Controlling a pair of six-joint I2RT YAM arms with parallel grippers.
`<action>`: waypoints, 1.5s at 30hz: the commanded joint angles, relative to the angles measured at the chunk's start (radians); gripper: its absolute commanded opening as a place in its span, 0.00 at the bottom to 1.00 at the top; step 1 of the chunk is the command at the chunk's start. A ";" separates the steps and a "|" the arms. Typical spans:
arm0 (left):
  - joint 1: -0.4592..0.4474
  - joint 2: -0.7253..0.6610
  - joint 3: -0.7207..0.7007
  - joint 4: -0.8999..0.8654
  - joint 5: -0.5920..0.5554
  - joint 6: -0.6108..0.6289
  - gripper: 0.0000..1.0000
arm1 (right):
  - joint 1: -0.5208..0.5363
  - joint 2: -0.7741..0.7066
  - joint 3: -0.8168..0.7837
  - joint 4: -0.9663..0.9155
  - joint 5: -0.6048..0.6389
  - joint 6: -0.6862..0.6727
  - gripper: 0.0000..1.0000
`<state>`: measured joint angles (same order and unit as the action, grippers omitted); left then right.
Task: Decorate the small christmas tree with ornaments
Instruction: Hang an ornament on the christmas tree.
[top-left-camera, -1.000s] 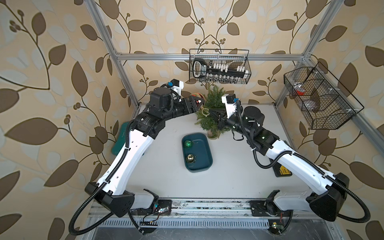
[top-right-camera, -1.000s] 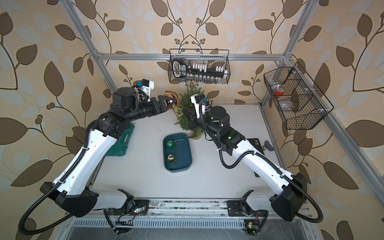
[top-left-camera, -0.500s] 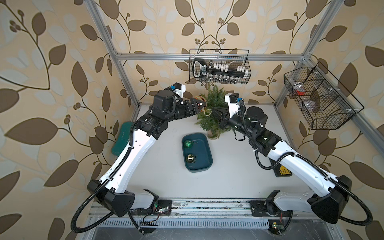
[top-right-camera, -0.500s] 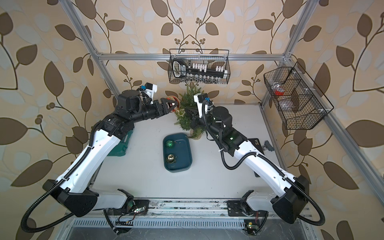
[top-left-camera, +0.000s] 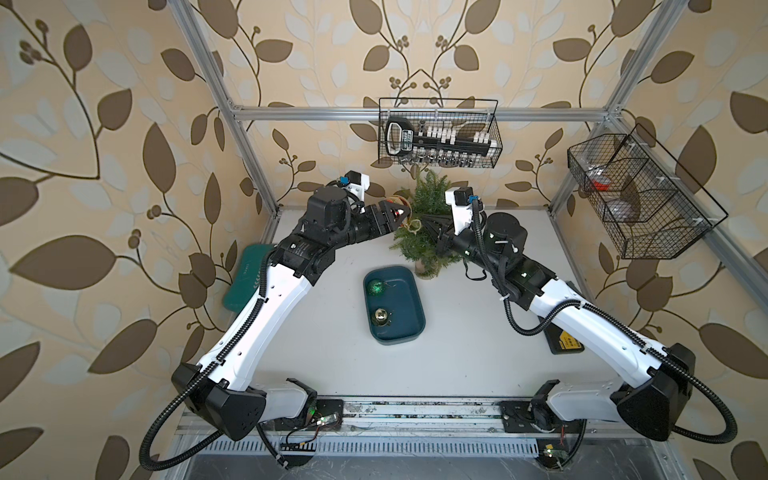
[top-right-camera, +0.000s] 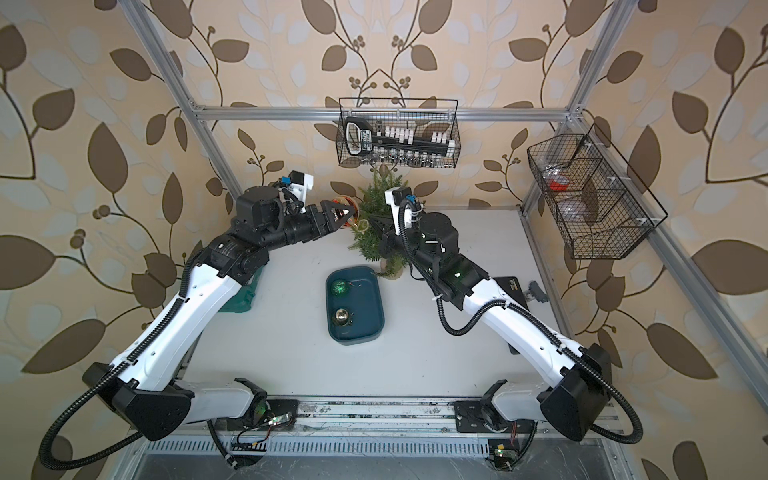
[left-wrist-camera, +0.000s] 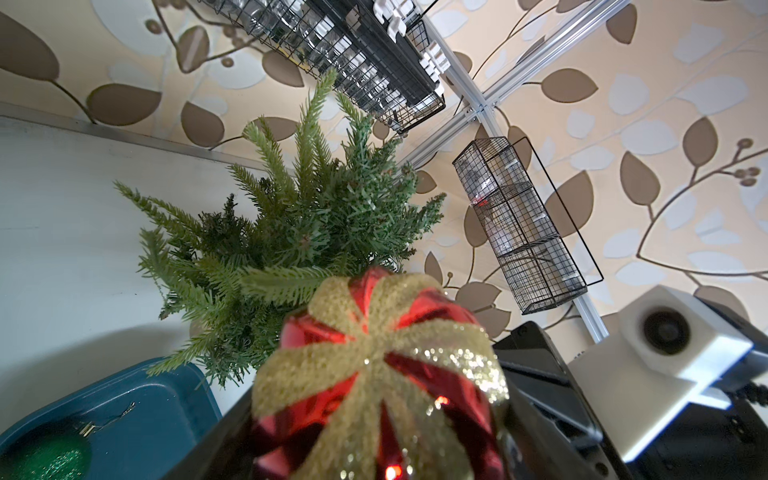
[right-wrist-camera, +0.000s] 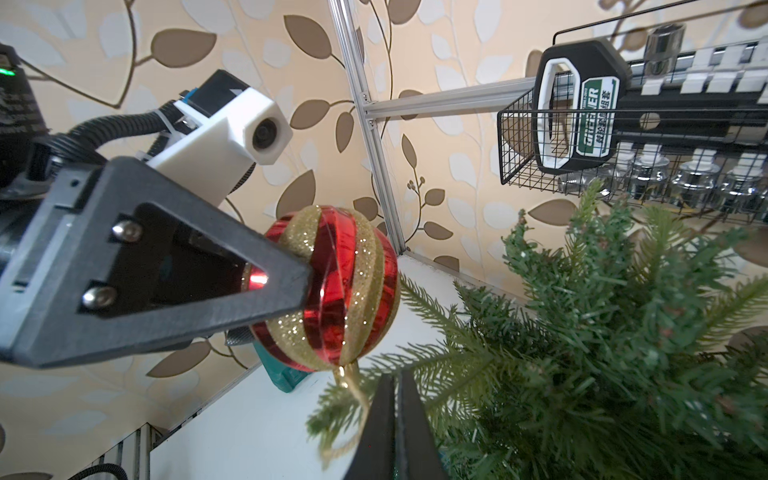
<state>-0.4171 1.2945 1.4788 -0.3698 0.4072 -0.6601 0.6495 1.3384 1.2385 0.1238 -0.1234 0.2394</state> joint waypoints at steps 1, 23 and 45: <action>0.007 -0.054 -0.016 0.060 -0.030 -0.004 0.64 | -0.003 0.013 -0.001 0.020 -0.001 0.012 0.00; 0.011 -0.067 -0.064 0.087 -0.027 -0.024 0.64 | -0.021 -0.094 -0.053 0.019 -0.195 0.090 0.26; 0.011 -0.087 -0.116 0.111 -0.031 -0.042 0.67 | -0.004 0.033 0.059 -0.044 -0.083 0.086 0.24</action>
<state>-0.4171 1.2484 1.3727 -0.3088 0.3737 -0.6907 0.6441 1.3556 1.2587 0.0864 -0.2668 0.3260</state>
